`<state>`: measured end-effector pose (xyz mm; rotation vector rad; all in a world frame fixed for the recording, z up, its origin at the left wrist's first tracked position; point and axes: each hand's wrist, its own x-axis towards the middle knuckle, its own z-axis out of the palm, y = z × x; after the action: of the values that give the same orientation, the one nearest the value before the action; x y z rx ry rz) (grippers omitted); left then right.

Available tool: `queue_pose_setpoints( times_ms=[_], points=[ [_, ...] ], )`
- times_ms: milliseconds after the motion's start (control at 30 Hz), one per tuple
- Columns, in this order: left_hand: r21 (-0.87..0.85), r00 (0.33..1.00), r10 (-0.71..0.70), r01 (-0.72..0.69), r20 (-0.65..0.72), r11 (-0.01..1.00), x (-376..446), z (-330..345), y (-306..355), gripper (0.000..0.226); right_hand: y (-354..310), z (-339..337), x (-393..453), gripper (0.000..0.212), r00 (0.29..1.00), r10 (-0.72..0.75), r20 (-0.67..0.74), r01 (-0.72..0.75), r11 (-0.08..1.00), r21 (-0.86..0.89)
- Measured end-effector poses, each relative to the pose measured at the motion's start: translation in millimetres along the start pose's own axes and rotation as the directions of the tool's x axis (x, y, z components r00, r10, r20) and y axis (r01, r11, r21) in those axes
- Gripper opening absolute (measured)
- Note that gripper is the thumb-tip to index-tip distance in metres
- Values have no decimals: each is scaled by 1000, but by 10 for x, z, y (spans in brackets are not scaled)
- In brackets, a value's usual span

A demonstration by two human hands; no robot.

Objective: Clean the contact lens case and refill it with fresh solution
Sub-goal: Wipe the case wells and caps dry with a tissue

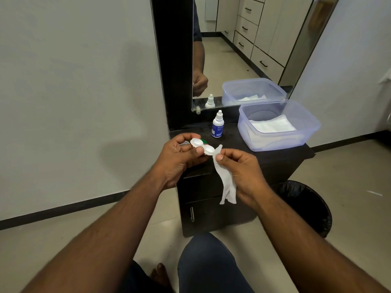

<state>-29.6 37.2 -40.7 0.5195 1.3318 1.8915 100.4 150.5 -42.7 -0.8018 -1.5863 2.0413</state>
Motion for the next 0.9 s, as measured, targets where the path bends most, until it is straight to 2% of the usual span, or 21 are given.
queue_pose_setpoints(
  times_ms=[267,333,433,567,700,800,900],
  points=[
    [-16,1000,-13,13,-5,1000,-24,11,33,33,-5,-69,10,11,983,-181,25,181,950,-255],
    [3,1000,-17,17,-1,1000,-31,20,40,32,-36,-103,-3,15,962,-263,78,273,886,-375],
    [23,1000,-10,10,0,1000,-40,36,41,33,-35,-93,-1,21,907,-378,185,415,732,-540],
    [52,1000,-6,6,7,999,-38,22,45,35,-24,0,13,17,814,-531,238,550,570,-610],
    [175,998,-3,-8,58,985,-39,20,42,39,-50,36,-15,14,788,-558,259,569,500,-654],
    [215,998,14,-26,55,976,-45,38,40,37,-41,84,-38,17,833,-520,187,474,499,-726],
    [178,999,20,-25,27,984,-51,37,45,36,-20,118,-55,19,851,-495,176,406,407,-818]
  ],
)
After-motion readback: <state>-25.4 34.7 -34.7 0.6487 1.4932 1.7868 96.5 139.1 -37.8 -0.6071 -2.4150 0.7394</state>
